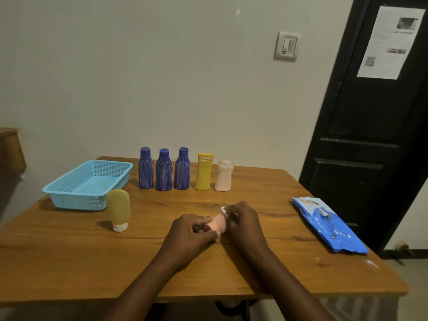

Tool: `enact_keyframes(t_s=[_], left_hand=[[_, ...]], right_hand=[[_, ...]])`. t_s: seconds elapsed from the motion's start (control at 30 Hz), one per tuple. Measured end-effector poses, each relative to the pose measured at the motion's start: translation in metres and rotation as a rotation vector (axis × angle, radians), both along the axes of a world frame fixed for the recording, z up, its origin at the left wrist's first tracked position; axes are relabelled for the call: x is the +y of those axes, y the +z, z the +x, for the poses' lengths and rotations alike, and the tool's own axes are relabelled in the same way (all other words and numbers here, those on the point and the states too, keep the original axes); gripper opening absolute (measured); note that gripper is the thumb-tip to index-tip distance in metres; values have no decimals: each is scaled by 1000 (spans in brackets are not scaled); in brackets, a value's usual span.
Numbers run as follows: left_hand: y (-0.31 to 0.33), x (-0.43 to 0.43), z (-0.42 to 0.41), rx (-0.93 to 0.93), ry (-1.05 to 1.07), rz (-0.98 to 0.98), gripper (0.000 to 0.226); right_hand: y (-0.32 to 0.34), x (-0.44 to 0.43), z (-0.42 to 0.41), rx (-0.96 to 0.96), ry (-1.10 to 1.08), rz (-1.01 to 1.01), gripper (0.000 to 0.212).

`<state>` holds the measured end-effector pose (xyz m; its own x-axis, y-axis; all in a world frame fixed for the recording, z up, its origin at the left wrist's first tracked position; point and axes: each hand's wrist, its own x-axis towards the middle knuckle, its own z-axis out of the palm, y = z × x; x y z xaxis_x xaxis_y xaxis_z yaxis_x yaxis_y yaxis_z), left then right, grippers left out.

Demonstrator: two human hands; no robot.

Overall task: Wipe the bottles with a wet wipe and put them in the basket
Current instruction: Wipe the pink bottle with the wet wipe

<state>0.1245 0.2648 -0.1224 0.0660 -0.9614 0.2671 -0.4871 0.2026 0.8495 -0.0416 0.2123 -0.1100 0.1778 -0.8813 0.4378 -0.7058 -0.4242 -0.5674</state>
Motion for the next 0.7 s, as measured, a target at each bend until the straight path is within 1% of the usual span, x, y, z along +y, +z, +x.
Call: enact_keyframes(t_s=[0.07, 0.13, 0.17, 0.23, 0.3, 0.4, 0.5, 0.57, 0.63, 0.7], left_hand=[[2, 2, 0, 17, -20, 14, 41], [3, 2, 2, 27, -46, 28, 26], [4, 2, 3, 37, -56, 34, 22], [4, 3, 4, 51, -68, 44, 23], [3, 3, 2, 44, -60, 45, 30], [2, 4, -1, 13, 5, 25, 50], [1, 2, 0, 3, 19, 12, 53], [0, 1, 1, 5, 18, 21, 51], [0, 2, 1, 30, 10, 29, 45], [2, 3, 1, 55, -14, 38, 34]], right_hand=[[-3, 10, 2, 18, 121, -20, 15], [-2, 18, 3, 41, 245, 1, 15], [-1, 18, 2, 61, 292, 12, 18], [-1, 14, 0, 112, 333, 17, 25], [-1, 10, -2, 102, 282, 19, 24], [0, 0, -6, 38, 82, 15, 21], [2, -7, -7, 16, -42, 17, 20], [-1, -1, -3, 11, -26, -1, 21], [-9, 12, 2, -11, 69, -36, 19], [-16, 26, 4, -60, 181, -54, 17]])
